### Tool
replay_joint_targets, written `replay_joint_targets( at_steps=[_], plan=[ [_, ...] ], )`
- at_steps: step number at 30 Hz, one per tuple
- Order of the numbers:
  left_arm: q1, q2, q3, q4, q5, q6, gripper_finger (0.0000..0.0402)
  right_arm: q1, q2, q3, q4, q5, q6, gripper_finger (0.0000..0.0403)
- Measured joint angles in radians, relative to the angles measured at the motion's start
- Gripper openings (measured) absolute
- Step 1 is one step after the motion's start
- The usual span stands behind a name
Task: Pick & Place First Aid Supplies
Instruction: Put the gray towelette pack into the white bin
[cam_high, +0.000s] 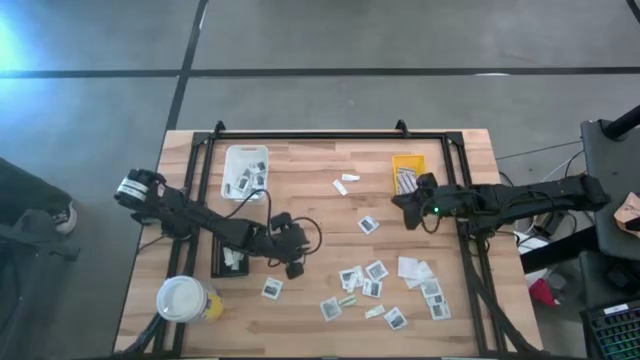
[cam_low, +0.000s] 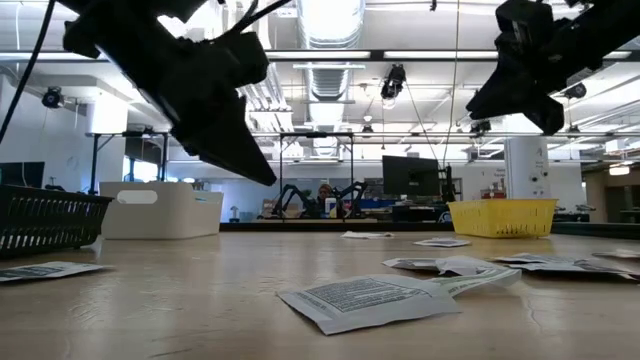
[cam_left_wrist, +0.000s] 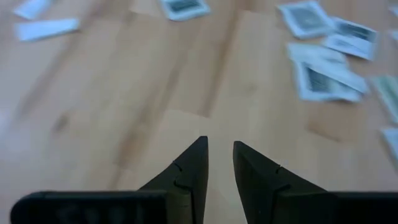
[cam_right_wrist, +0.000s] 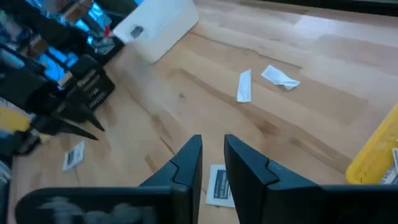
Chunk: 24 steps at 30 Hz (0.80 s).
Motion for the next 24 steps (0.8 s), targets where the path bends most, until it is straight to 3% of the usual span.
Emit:
replay_joint_targets(
  at_steps=[11, 24],
  plan=[
    [-0.086, -0.030, 0.000, -0.003, 0.237, -0.074, 0.0087, 0.142, 0.174, 0.000, 0.141, 0.052, -0.066, 0.0049],
    [-0.186, -0.050, 0.002, -0.041, 0.481, -0.342, 0.0087, 0.149, 0.336, 0.000, 0.238, 0.042, -0.070, 0.0049]
  ],
)
